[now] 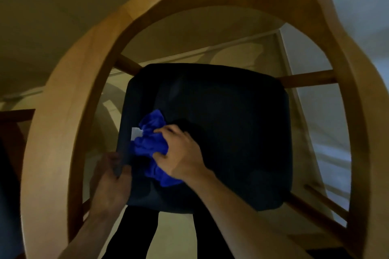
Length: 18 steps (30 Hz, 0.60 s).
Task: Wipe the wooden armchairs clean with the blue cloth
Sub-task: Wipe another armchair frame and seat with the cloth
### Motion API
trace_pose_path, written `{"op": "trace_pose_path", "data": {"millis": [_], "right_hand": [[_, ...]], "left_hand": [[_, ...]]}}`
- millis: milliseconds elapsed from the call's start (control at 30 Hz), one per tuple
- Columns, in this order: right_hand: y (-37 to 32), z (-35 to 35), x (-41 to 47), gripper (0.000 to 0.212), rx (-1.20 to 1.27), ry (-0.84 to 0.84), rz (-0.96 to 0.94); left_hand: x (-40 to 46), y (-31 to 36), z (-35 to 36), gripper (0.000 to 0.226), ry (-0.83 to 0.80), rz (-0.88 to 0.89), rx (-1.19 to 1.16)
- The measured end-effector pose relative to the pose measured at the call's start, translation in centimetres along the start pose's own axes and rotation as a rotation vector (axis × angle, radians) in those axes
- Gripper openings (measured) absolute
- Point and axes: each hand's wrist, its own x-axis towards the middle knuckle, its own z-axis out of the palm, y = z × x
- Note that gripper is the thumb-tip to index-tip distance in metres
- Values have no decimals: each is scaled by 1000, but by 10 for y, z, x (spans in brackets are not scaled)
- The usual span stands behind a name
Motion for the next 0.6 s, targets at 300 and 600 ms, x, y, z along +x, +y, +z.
{"op": "trace_pose_path", "data": {"millis": [300,600], "right_hand": [[49,-133,103,60,91,419,203],[-9,-42,98,61,-230,-84,-214]], "left_hand": [[-9,-17,8,26,113,-22,17],[-28,-29,11,33,166,-36,120]]}}
